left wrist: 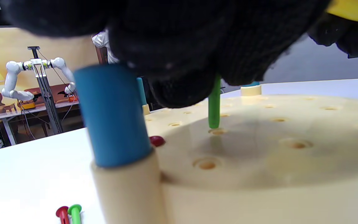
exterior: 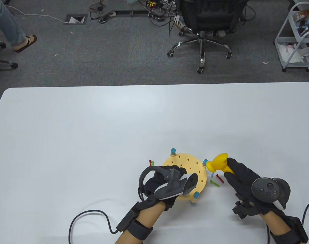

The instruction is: Hammer toy nails into tap bench

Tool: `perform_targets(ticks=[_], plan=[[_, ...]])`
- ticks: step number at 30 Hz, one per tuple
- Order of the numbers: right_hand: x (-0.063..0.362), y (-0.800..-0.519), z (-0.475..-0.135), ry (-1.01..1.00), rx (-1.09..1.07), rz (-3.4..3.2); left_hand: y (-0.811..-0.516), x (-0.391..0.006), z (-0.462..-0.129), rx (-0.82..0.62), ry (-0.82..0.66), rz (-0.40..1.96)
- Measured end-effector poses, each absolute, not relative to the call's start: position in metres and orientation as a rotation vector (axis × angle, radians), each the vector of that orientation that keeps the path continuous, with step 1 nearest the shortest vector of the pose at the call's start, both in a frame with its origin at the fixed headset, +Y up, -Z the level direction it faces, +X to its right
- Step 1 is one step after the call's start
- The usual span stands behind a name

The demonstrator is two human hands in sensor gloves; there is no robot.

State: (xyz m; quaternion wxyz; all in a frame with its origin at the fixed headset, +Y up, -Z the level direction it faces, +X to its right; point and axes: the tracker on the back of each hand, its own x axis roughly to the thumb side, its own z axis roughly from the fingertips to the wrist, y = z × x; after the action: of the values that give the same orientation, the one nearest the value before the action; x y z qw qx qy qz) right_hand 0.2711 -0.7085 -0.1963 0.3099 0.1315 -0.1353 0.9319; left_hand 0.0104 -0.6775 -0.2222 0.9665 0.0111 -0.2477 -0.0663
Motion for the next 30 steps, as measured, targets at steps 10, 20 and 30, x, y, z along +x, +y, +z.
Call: perform_targets(ticks=[10,20,30], plan=[[0.270,-0.709,-0.196,-0.354,0.353,2.471,-0.682,0.017,-0.221,0.022,-0.505,-0.188],[0.259,-0.711,-0.193,-0.343,0.436,2.492,-0.665,-0.022,-0.193,0.353,-0.440,-0.123],[0.197,-0.698,-0.186,-0.564,0.700,2.759,-0.712,-0.071,-0.208,0.063,-0.391,0.194]])
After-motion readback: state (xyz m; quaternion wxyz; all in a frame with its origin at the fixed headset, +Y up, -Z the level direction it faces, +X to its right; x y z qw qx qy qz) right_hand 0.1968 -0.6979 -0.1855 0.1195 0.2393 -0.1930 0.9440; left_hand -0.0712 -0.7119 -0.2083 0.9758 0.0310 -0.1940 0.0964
